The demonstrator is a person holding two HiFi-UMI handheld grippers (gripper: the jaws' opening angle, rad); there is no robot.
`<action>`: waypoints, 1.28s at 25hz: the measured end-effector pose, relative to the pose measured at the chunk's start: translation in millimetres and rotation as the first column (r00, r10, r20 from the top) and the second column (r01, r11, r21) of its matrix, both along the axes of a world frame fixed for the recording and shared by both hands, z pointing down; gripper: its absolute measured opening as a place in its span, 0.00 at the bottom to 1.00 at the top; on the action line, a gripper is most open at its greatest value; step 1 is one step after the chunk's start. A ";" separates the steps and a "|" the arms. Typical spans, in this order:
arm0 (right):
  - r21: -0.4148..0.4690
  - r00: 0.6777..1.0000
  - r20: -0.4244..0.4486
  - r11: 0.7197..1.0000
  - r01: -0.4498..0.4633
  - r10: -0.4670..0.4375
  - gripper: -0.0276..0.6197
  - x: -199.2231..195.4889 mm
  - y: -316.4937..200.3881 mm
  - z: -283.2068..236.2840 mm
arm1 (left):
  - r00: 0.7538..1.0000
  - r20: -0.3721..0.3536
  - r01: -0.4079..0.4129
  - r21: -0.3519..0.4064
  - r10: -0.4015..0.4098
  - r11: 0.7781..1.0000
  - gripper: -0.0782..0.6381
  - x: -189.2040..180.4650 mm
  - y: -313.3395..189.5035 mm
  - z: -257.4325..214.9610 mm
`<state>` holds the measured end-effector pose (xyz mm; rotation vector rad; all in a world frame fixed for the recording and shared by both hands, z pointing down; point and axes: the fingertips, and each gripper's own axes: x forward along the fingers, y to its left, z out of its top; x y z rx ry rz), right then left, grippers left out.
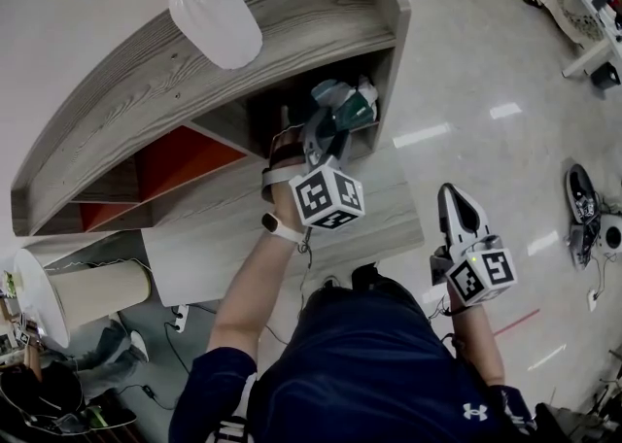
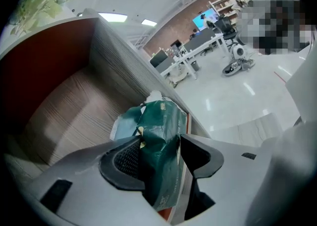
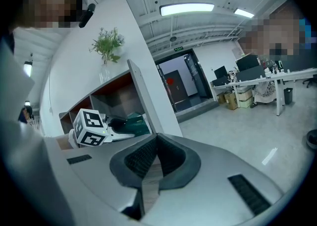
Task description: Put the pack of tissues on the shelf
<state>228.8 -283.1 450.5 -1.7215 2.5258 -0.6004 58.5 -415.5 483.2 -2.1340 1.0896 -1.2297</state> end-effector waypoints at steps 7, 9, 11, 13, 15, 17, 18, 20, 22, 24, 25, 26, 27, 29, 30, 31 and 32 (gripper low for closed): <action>0.012 1.000 0.001 1.000 0.012 -0.012 0.06 -10.0 9.6 -5.1 | 0.998 -0.069 0.013 0.033 -0.011 0.999 0.51 -2.8 7.3 -16.1; 0.018 1.000 0.000 1.000 0.014 -0.014 0.06 -12.4 11.9 -7.1 | 0.994 -0.109 0.022 0.034 -0.018 0.999 0.51 -5.9 11.0 -22.3; 0.020 1.000 -0.001 1.000 0.017 -0.017 0.06 -15.1 16.3 -8.2 | 0.989 -0.143 0.027 0.044 -0.021 0.999 0.51 -9.1 18.4 -29.3; 0.022 1.000 -0.003 1.000 0.021 -0.021 0.06 -17.6 20.4 -9.3 | 0.984 -0.175 0.020 0.054 -0.010 0.998 0.51 -9.8 28.4 -36.4; 0.029 1.000 -0.004 0.999 0.024 -0.024 0.06 -19.8 22.9 -11.7 | 0.979 -0.202 0.008 0.060 0.004 0.998 0.51 -8.9 39.0 -42.3; 0.041 1.000 -0.003 0.999 0.026 -0.025 0.06 -23.4 24.9 -15.0 | 0.972 -0.234 0.008 0.065 0.007 0.998 0.51 -11.0 49.2 -48.2; 0.045 1.000 -0.003 0.999 0.026 -0.026 0.06 -25.5 26.8 -16.4 | 0.965 -0.263 0.013 0.069 0.006 0.998 0.51 -13.3 55.4 -52.6; 0.053 1.000 -0.004 0.998 0.026 -0.026 0.06 -29.1 31.2 -19.3 | 0.938 -0.347 0.028 0.078 0.000 0.997 0.46 -18.9 69.5 -64.3; 0.064 1.000 -0.006 0.998 0.024 -0.024 0.06 -31.8 34.9 -23.0 | 0.898 -0.439 0.037 0.075 0.000 0.997 0.44 -24.2 83.7 -75.2; 0.078 1.000 -0.007 0.997 0.021 -0.021 0.06 -33.5 39.3 -26.8 | 0.849 -0.528 0.041 0.057 -0.005 0.998 0.42 -28.9 97.6 -84.3; 0.083 1.000 -0.008 0.996 0.020 -0.019 0.06 -34.4 42.3 -29.0 | 0.824 -0.567 0.040 0.042 -0.009 0.998 0.42 -31.0 105.2 -87.8; 0.088 1.000 -0.009 0.996 0.019 -0.018 0.06 -35.6 45.5 -31.7 | 0.800 -0.600 0.035 0.026 -0.013 0.999 0.40 -33.0 113.1 -91.1; 0.094 1.000 -0.010 0.995 0.019 -0.018 0.06 -37.1 48.1 -35.0 | 0.778 -0.628 0.025 0.012 -0.012 1.000 0.39 -34.9 120.6 -94.4; 0.110 1.000 -0.013 0.994 0.019 -0.017 0.06 -40.6 51.4 -42.2 | 0.741 -0.672 0.003 0.000 -0.002 1.000 0.32 -39.2 135.0 -100.4; 0.119 1.000 -0.014 0.993 0.019 -0.017 0.06 -42.6 52.6 -45.2 | 0.726 -0.687 -0.006 0.002 0.005 1.000 0.24 -41.5 141.8 -102.6; 0.127 1.000 -0.016 0.992 0.018 -0.016 0.06 -44.8 53.7 -47.9 | 0.716 -0.698 -0.012 0.005 0.013 1.000 0.20 -44.1 148.2 -104.2; 0.134 1.000 -0.017 0.991 0.018 -0.016 0.06 -47.6 55.3 -50.0 | 0.711 -0.703 -0.016 0.009 0.017 1.000 0.20 -47.0 154.4 -105.0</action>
